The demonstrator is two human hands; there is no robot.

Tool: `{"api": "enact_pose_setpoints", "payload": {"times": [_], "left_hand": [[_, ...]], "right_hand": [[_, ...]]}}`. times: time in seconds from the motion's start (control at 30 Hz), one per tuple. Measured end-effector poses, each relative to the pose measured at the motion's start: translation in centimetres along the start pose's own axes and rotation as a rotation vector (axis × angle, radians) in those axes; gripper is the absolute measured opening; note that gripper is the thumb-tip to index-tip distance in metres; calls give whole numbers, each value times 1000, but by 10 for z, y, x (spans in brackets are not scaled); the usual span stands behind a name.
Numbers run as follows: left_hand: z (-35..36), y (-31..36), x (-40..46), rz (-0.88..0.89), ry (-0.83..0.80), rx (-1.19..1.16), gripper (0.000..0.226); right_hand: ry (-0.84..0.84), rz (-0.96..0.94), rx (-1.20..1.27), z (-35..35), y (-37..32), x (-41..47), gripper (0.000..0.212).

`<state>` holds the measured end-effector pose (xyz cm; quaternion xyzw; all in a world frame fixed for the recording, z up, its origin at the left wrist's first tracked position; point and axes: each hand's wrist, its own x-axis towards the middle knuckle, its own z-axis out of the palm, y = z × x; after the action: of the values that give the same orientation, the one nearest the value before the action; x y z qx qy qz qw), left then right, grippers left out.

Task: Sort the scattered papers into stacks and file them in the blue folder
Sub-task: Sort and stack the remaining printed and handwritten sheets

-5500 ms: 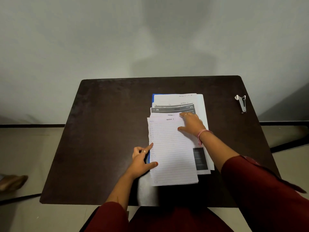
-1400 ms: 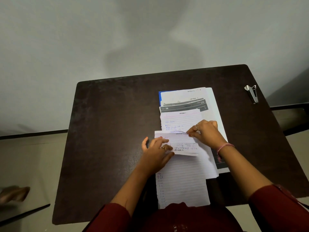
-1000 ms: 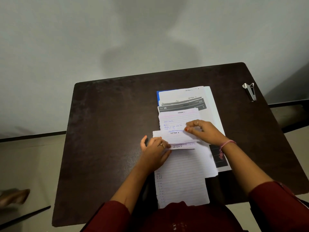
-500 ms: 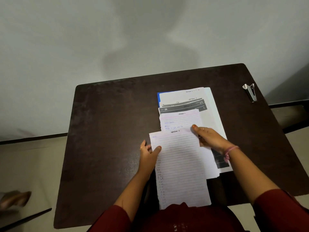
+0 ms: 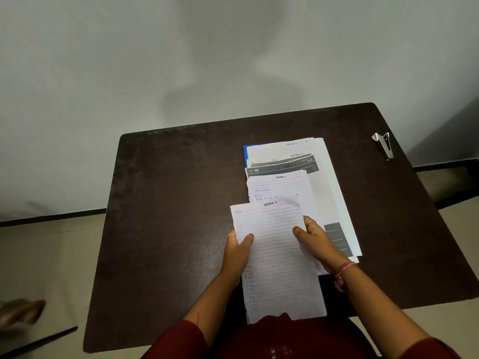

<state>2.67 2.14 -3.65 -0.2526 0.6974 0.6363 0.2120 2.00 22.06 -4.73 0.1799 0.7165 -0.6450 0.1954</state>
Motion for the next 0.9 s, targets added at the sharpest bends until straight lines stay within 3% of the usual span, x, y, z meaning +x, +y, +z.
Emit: {"api": "enact_pose_setpoints", "payload": {"times": [0.1,0.27,0.4,0.7,0.8,0.9], "left_hand": [[-2,-1,0,11,19,-9,29],[-4,1,-2,0,32,-60,14],[4,1,-4,12,7,-15,25],[-1,24,3,42,20,-197,23],[0,38,8,60,45,-282,23],[4,53,11,94,59,-335,22]], "right_hand": [[4,-4,8,0,-2,0,35],[14,57,104,0,4,-4,40],[1,40,-4,1,20,-1,60],[-32,-34,158,-9,-19,-21,46],[-74,-33,75,-15,-14,-30,29],[-80,-60,-19,-21,-10,-38,30]]}}
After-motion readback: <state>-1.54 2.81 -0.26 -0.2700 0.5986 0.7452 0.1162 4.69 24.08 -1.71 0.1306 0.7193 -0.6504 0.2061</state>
